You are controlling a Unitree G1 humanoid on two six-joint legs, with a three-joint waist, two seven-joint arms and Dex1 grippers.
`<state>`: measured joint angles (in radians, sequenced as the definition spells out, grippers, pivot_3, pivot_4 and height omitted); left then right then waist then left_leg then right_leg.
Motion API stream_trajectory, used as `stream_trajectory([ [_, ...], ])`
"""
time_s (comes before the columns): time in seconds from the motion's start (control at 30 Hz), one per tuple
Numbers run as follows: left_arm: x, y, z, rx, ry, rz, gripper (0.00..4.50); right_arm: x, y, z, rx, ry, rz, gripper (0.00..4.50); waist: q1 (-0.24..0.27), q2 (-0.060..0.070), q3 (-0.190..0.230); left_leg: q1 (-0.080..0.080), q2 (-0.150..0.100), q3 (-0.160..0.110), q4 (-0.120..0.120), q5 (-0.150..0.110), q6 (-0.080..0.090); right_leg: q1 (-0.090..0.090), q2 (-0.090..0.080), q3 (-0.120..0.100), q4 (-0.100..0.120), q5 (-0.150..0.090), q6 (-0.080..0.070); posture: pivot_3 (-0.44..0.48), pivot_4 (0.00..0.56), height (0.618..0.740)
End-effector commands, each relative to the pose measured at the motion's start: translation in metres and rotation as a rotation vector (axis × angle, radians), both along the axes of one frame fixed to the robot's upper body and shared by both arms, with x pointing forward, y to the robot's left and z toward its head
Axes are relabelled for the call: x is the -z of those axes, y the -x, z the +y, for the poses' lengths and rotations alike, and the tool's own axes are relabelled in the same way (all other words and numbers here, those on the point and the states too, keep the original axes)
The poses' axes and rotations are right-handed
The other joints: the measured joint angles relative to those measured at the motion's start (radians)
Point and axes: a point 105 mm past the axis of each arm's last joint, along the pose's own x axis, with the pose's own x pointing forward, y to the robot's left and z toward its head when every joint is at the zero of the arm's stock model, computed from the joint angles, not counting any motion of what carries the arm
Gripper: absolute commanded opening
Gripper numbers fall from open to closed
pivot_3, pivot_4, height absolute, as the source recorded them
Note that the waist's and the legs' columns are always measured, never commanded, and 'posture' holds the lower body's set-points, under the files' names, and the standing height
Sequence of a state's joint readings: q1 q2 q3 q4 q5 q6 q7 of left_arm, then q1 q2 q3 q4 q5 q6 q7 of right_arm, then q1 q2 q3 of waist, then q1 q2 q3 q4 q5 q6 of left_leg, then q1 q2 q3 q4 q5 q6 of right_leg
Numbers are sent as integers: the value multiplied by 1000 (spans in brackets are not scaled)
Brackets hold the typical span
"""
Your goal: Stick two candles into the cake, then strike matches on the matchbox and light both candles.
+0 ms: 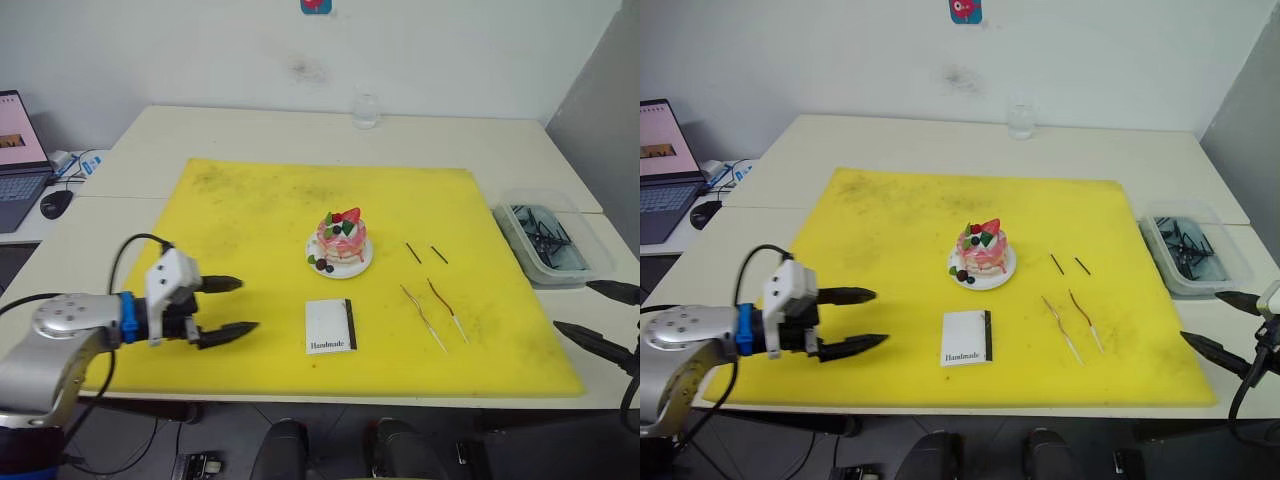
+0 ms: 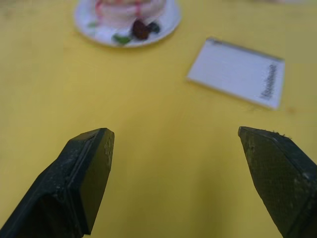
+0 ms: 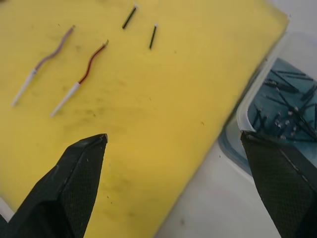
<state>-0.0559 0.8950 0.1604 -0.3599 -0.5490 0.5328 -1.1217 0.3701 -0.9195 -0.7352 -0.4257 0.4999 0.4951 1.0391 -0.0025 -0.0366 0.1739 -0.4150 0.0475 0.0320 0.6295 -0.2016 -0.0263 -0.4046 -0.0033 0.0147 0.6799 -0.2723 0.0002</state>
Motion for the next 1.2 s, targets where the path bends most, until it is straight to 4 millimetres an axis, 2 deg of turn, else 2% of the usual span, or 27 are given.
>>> stream_trajectory([
  [0.03,-13,15,-36,129,69,-6,4476,-15,6,25,-38,-30,-50,4500,0,0,0,0,0,0,0,0,0,0,0,0,0,0,0,0,150,740],
  [0.2,-22,29,-70,258,135,-6,4476,-5,9,66,-8,-79,-61,4500,0,0,0,0,0,-2,0,0,0,0,2,0,1,0,0,0,150,740],
  [0.37,-26,33,-83,307,155,-13,4476,16,5,87,105,-98,-69,4500,-1,0,-1,0,0,-2,1,0,0,0,2,0,1,1,1,0,150,740],
  [0.63,-23,41,-89,341,158,2,4476,49,-2,97,212,-98,-46,4500,-1,0,-1,0,-1,-1,1,0,0,0,2,1,0,0,1,0,150,740],
  [1.0,-20,42,-90,323,166,5,4476,75,-6,100,279,-121,-3,4500,-1,0,-1,0,0,-2,1,0,0,0,2,0,1,0,0,0,150,740],
  [1.1,-19,42,-90,320,167,6,4500,79,-5,101,278,-120,4,3857,-1,0,-1,0,0,-2,1,0,0,0,2,0,1,0,0,0,150,740],
  [1.2,-19,43,-91,318,169,9,4500,84,-2,101,286,-119,23,2796,-1,0,-1,0,0,-2,1,0,0,0,2,0,1,-1,-1,0,150,740],
])
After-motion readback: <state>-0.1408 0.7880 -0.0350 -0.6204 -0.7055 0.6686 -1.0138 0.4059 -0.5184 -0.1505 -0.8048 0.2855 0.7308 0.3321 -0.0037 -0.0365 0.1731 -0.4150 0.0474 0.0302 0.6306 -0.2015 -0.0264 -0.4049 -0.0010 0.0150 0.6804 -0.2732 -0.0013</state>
